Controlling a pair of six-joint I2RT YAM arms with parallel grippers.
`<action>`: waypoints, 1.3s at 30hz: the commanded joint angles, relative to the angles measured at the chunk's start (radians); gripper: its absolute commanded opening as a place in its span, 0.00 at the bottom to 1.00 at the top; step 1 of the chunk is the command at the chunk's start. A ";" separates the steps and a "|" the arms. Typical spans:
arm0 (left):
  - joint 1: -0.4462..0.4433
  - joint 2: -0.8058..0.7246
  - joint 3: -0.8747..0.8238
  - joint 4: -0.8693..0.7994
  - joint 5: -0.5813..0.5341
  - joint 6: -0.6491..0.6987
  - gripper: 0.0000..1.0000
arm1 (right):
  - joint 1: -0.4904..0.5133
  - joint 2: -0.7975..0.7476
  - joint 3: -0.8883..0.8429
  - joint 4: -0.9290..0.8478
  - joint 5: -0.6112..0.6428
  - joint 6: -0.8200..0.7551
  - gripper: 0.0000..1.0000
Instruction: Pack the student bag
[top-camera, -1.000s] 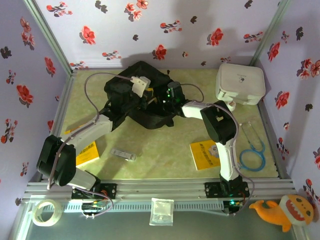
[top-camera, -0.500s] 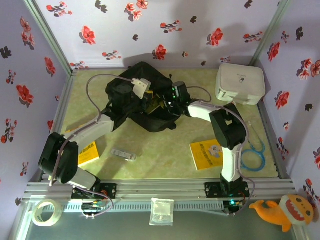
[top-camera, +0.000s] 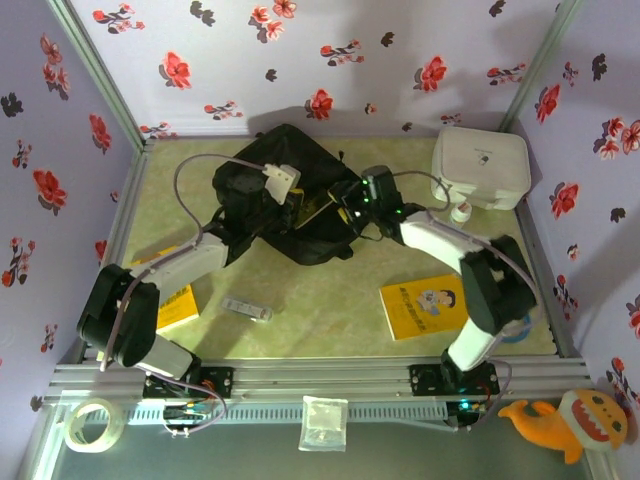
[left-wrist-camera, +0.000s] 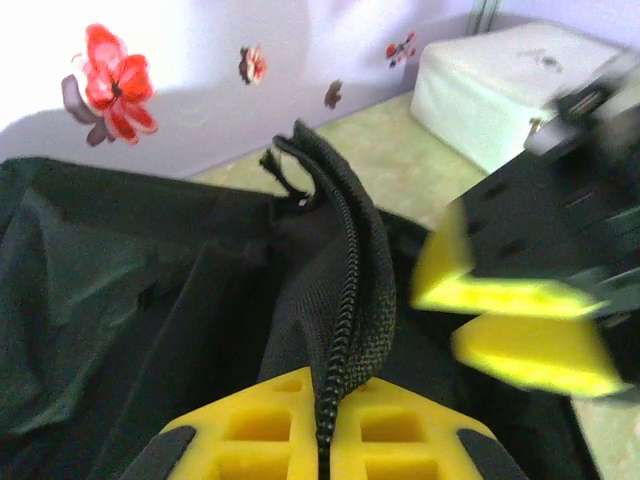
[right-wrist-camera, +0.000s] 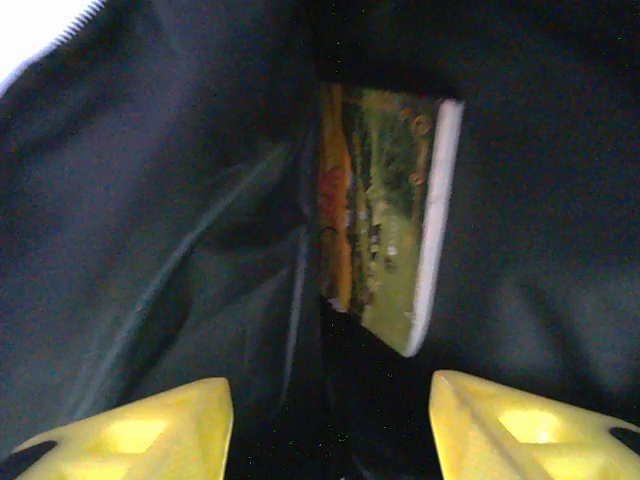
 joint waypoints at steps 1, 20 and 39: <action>0.016 -0.095 -0.052 -0.066 -0.056 0.066 0.06 | -0.009 -0.145 -0.040 -0.251 0.225 -0.220 0.60; 0.019 -0.438 -0.123 -0.401 -0.036 -0.105 1.00 | -0.190 -0.348 -0.349 -0.626 0.434 -0.231 0.81; -0.088 0.073 0.289 -0.500 -0.029 -0.399 1.00 | -0.194 -0.166 -0.434 -0.264 0.197 -0.163 0.77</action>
